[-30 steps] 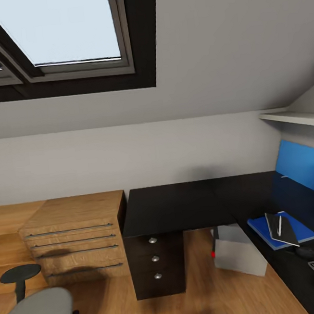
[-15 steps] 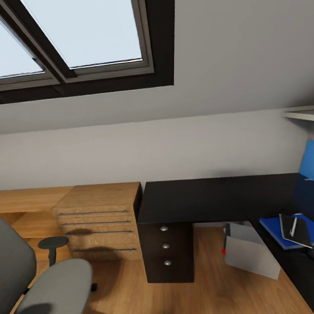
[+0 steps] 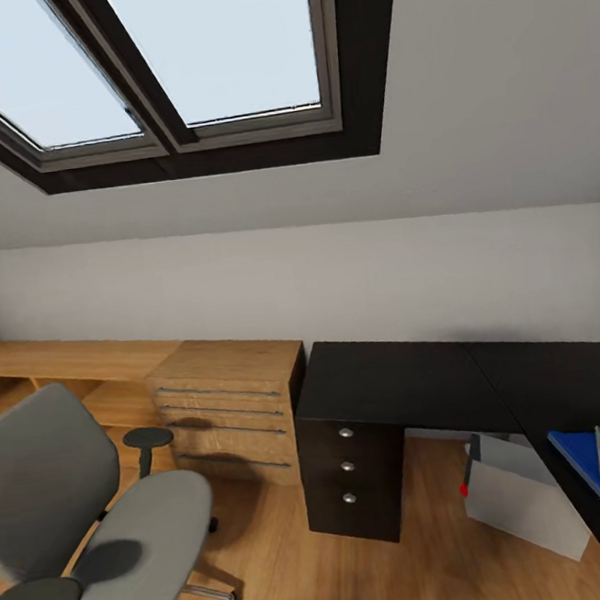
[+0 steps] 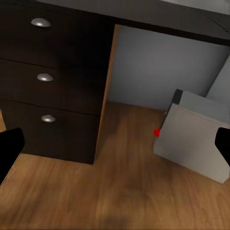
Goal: In the bedroom, organize the workspace by keeping the computer under the desk, ensuring the monitor is on the desk, placing the keyboard on the desk next to the monitor, placing the mouse on the desk next to the keyboard, moving the folder from the swivel chair onto the desk next to the mouse, stacking the notebook on top of the folder with the pen on top of the notebook, and positioning the swivel chair next to the desk.
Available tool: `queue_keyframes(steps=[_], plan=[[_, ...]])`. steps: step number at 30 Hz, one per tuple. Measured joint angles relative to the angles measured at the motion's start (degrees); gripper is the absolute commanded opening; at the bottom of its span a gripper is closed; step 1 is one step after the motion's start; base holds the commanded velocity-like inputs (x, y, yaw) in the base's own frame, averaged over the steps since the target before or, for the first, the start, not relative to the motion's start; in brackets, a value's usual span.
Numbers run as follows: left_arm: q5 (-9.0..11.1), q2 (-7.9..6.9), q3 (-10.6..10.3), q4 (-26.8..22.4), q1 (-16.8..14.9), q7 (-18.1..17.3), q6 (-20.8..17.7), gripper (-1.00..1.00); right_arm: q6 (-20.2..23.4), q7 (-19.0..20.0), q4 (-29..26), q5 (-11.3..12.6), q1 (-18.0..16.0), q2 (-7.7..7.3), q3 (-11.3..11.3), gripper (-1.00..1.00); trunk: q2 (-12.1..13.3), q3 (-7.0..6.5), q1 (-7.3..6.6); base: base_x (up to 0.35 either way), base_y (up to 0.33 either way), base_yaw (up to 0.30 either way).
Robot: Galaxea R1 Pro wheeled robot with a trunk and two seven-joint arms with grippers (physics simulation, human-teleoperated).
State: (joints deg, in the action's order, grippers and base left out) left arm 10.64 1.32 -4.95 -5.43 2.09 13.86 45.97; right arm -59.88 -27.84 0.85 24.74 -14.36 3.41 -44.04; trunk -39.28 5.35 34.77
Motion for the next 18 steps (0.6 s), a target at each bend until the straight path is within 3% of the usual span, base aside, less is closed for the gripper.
queue_keyframes(steps=[13, 18], plan=[[0.01, -0.04, 0.04, -0.01, 0.00, -0.32, -0.36, 1.00, -0.01, -0.14, -0.23, 0.24, -0.01, 0.06, 0.24, 1.00, 0.01, 0.43, 0.00, 0.000, 0.000, 0.273], [0.01, -0.02, 0.08, 0.00, 0.00, -0.33, -0.41, 1.00, 0.01, 0.14, -0.07, 0.13, 0.00, 0.21, 0.03, 1.00, 0.00, 0.56, 0.00, 0.000, 0.000, 0.121]])
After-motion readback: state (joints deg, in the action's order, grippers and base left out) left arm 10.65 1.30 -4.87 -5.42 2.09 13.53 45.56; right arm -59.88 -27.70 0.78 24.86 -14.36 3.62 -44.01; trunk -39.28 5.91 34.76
